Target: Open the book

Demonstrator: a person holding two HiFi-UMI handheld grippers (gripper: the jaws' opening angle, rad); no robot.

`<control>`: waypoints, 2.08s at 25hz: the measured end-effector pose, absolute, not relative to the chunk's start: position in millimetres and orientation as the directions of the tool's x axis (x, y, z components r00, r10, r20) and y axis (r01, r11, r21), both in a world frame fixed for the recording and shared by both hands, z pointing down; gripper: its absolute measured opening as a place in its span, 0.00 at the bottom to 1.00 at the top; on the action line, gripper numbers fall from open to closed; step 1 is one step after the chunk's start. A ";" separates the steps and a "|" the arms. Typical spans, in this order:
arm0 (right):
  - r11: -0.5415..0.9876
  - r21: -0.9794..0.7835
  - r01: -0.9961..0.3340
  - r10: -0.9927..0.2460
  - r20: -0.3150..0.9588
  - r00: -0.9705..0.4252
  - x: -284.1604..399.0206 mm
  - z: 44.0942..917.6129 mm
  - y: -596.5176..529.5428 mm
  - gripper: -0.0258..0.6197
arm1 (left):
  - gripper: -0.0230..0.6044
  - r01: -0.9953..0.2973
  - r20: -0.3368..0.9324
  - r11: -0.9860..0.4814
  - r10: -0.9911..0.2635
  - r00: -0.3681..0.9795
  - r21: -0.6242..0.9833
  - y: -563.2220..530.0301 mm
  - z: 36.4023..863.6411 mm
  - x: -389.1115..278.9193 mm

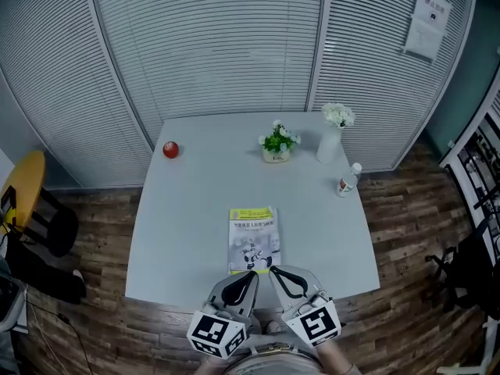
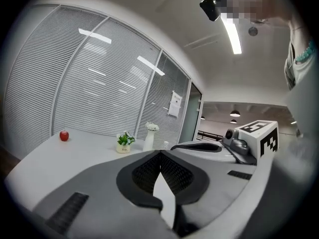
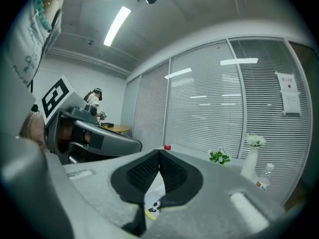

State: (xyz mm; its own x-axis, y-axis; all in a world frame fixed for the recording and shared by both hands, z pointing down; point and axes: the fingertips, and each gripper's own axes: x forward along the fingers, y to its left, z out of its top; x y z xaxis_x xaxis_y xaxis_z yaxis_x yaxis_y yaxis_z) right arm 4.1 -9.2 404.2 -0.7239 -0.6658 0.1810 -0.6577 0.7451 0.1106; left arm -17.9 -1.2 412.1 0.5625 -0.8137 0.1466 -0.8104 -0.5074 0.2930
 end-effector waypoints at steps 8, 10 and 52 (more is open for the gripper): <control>0.698 0.118 -0.707 -0.714 0.200 -0.671 -15.3 409.9 -44.5 0.04 | 0.03 -0.756 0.143 -0.582 -0.756 0.639 0.299 -35.7 417.3 -37.2; 0.676 0.120 -0.727 -0.734 0.199 -0.650 -18.0 413.1 -51.1 0.04 | 0.03 -0.746 0.141 -0.597 -0.745 0.652 0.295 -41.6 420.1 -41.8; 0.667 0.082 -0.741 -0.728 0.286 -0.623 19.2 463.5 -124.5 0.04 | 0.11 -0.691 0.332 -0.639 -0.606 0.723 0.340 -113.3 495.9 2.8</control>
